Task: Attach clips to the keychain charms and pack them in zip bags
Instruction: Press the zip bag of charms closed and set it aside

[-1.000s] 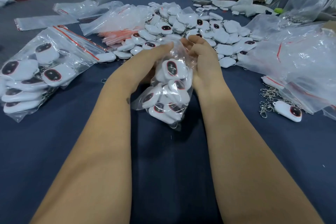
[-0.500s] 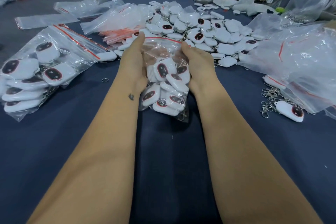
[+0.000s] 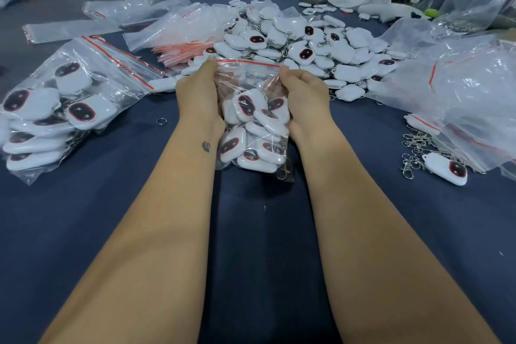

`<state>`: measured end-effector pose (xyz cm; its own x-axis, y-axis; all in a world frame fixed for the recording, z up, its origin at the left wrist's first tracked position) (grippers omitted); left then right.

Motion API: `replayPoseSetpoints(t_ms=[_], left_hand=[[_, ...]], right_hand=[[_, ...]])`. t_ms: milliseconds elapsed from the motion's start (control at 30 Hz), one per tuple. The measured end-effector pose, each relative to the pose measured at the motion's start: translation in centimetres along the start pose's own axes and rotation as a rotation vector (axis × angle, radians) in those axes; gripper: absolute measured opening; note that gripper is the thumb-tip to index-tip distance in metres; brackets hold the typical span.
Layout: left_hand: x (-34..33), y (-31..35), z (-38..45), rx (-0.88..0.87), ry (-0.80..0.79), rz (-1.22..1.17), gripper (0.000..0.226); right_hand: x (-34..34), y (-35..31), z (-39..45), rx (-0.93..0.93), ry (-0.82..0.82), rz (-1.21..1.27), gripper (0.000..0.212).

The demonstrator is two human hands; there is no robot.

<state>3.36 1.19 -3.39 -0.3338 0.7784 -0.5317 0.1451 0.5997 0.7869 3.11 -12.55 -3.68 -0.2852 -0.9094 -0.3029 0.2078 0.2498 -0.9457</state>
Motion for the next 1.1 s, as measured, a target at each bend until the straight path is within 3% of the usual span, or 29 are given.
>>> replayPoseSetpoints(t_ms=[267, 567, 700, 867, 1100], left_hand=[[0.07, -0.18, 0.41, -0.080, 0.093, 0.036, 0.033], [-0.07, -0.31, 0.35, -0.087, 0.086, -0.006, 0.038], [-0.11, 0.00, 0.02, -0.067, 0.074, -0.025, 0.042], [-0.52, -0.09, -0.34, -0.090, 0.133, 0.146, 0.033], [-0.51, -0.39, -0.04, -0.111, 0.123, 0.198, 0.039]], right_hand=[[0.13, -0.28, 0.10, 0.063, 0.034, -0.082, 0.029], [-0.56, -0.34, -0.06, 0.027, -0.115, -0.078, 0.028], [-0.30, -0.32, -0.20, 0.045, -0.104, -0.106, 0.024], [-0.07, -0.23, 0.08, 0.053, -0.062, -0.112, 0.024], [-0.05, -0.10, 0.28, 0.058, -0.067, -0.154, 0.024]])
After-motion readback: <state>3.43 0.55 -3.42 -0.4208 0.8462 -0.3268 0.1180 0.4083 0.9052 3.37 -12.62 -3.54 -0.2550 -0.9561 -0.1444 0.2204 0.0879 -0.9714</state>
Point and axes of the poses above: each hand's wrist, its own z-axis towards the middle knuckle, its own x-axis out of the back of the hand, y = z × x, the point moved 1 cm from there along z, towards the middle knuckle, and after that the axes turned 10 degrees about x, right-handed, at the moved point
